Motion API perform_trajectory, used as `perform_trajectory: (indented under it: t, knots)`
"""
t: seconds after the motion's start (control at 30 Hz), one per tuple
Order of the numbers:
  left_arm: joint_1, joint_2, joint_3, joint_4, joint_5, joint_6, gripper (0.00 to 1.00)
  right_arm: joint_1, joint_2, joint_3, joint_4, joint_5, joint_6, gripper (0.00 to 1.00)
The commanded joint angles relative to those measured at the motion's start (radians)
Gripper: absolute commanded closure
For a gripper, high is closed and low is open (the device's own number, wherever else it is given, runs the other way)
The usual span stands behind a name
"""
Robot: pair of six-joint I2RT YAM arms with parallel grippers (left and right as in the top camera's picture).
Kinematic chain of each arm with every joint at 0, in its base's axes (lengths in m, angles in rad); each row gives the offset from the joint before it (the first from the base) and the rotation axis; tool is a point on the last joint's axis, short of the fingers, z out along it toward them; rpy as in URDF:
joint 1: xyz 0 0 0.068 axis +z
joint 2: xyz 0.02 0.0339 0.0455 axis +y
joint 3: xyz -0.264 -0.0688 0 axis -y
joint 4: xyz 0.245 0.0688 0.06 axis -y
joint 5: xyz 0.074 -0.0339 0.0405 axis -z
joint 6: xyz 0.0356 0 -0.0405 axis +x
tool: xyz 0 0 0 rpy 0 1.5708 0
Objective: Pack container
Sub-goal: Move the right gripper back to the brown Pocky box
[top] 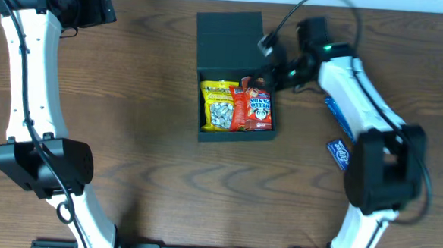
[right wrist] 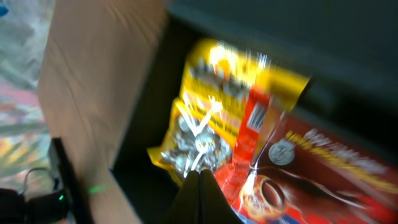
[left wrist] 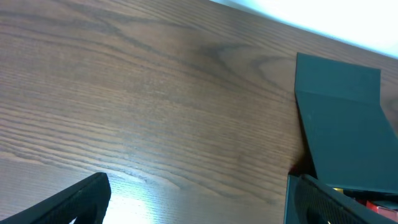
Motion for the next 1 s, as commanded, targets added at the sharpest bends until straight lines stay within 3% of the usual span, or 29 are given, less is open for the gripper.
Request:
perform_trajectory:
  t: [0.0, 0.07, 0.13, 0.27, 0.4, 0.5, 0.53, 0.6, 0.7, 0.77, 0.83, 0.97]
  knots:
    - [0.005, 0.014, 0.006, -0.003, -0.001, 0.0, 0.05, -0.05, -0.17, 0.065, 0.0, 0.039, -0.049, 0.99]
    - [0.005, 0.014, 0.006, -0.003, -0.001, 0.0, 0.05, -0.087, -0.23, 0.067, -0.003, 0.14, -0.052, 0.99]
    - [0.005, 0.014, 0.006, -0.003, -0.001, 0.0, 0.05, -0.148, -0.28, 0.067, -0.04, 0.388, -0.052, 0.99]
    - [0.005, 0.014, 0.006, -0.003, 0.0, 0.0, 0.05, -0.252, -0.272, 0.066, -0.168, 0.636, -0.105, 0.98]
    - [0.005, 0.014, 0.006, -0.003, 0.0, 0.0, 0.05, -0.339, -0.203, 0.065, -0.312, 0.857, -0.108, 0.89]
    - [0.005, 0.014, 0.006, -0.003, 0.0, 0.0, 0.05, -0.371, -0.145, 0.065, -0.334, 0.965, -0.108, 0.76]
    - [0.005, 0.014, 0.006, -0.003, 0.0, 0.0, 0.05, -0.38, -0.116, 0.065, -0.33, 0.992, -0.108, 0.67]
    - [0.005, 0.014, 0.006, -0.006, 0.001, -0.001, 0.05, -0.393, -0.073, 0.064, -0.32, 1.02, -0.105, 0.6]
    - [0.005, 0.014, 0.006, -0.019, 0.001, -0.005, 0.05, -0.41, -0.01, 0.064, -0.297, 1.04, -0.089, 0.29]
    - [0.005, 0.014, 0.006, -0.027, 0.001, -0.005, 0.05, -0.417, 0.033, 0.064, -0.285, 1.04, -0.095, 0.14]
    - [0.005, 0.014, 0.006, -0.028, 0.0, -0.005, 0.05, -0.417, 0.063, 0.064, -0.283, 1.036, -0.118, 0.09]
    - [0.005, 0.014, 0.006, -0.028, 0.001, -0.005, 0.05, -0.416, 0.114, 0.064, -0.253, 1.036, -0.154, 0.08]
